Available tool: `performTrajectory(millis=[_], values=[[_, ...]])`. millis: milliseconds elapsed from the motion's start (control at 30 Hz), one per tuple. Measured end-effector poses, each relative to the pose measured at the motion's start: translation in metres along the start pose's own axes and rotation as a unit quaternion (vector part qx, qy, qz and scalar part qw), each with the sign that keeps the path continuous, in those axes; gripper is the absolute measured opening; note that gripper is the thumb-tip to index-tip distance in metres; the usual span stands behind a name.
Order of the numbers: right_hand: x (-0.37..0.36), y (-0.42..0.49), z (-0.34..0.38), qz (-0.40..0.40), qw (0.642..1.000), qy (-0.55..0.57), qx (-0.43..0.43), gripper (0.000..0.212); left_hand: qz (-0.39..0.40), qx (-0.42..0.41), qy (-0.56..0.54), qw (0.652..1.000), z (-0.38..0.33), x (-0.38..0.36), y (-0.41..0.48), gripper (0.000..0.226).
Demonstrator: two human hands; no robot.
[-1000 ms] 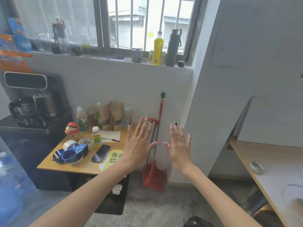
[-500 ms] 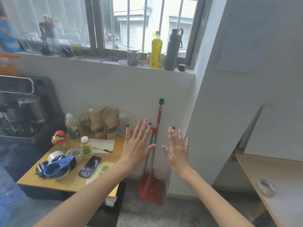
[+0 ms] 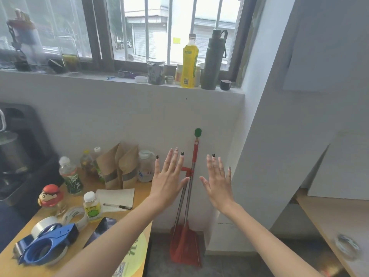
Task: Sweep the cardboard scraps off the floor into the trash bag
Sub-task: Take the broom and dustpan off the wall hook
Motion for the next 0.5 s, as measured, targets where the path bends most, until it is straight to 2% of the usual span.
performTrajectory(millis=[167,333,500], values=[[-0.036,0.027,-0.015,0.027,1.0,0.001,-0.01,0.07,0.039,-0.026,0.018,0.999,0.004,-0.043,0.025,0.075],[-0.073,0.071,-0.031,0.046,0.998,0.03,-0.019,0.067,0.074,-0.008,0.017,0.997,0.007,-0.089,0.06,0.075],[-0.114,0.132,-0.055,0.067,0.991,0.099,-0.061,0.052,0.147,0.002,0.008,0.989,0.007,-0.153,0.103,0.071]])
Point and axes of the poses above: each hand's wrist, its own y-axis towards the middle knuckle, its own x-axis out of the back of the hand, z = x × y, the point moved 7 cm from there along y, towards the middle knuckle, and after that the axes turned 7 degrees about -z, right-handed, at the moved point
